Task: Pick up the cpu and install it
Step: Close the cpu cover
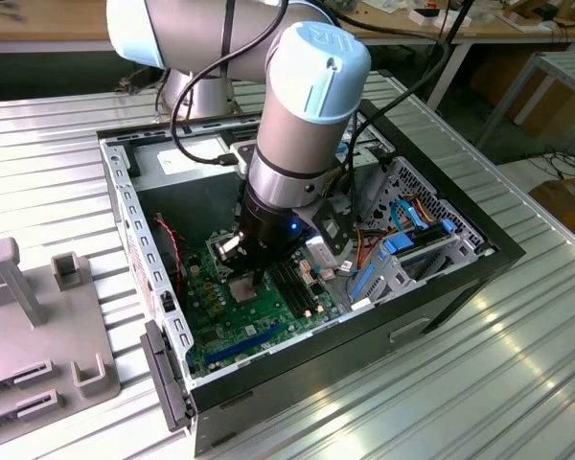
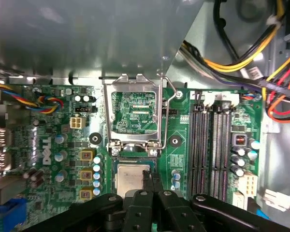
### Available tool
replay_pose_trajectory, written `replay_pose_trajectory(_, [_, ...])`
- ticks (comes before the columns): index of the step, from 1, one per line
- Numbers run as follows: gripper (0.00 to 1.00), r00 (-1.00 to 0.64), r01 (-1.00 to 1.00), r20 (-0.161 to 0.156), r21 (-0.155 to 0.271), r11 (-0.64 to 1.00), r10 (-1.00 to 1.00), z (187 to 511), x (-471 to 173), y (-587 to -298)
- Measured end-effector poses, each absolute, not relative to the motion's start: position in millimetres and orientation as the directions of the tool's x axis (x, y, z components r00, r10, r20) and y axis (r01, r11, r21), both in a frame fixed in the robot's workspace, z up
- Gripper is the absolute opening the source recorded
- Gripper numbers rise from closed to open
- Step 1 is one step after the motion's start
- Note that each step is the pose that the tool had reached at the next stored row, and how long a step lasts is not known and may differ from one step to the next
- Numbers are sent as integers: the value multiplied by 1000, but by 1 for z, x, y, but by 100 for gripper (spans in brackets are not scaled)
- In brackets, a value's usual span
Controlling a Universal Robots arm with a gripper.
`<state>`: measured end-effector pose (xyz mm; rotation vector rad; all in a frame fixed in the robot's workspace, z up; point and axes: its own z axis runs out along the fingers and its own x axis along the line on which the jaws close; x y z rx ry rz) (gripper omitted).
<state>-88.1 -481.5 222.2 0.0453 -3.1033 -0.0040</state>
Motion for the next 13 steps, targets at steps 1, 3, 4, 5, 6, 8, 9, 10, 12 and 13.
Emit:
replay_pose_trajectory(1, [11,-999,-29,38,3,1000,-29,224,-88,-481])
replay_pose_trajectory(3, [11,-999,-29,38,3,1000,-29,227,-87,-481])
replay_pose_trajectory(4, [11,-999,-29,38,3,1000,-29,229,-87,-481])
replay_pose_trajectory(5, [11,-999,-29,38,3,1000,-29,231,-86,-481])
replay_pose_trajectory(6, [11,-999,-29,38,3,1000,-29,232,-85,-481])
replay_pose_trajectory(8, [11,-999,-29,38,3,1000,-29,235,-83,-480])
replay_pose_trajectory(9, [11,-999,-29,38,3,1000,-29,236,-82,-480])
replay_pose_trajectory(10, [11,-999,-29,38,3,1000,-29,240,-80,-480])
replay_pose_trajectory(12, [11,-999,-29,38,3,1000,-29,243,-75,-479])
replay_pose_trajectory(13, [11,-999,-29,38,3,1000,-29,243,-72,-479])
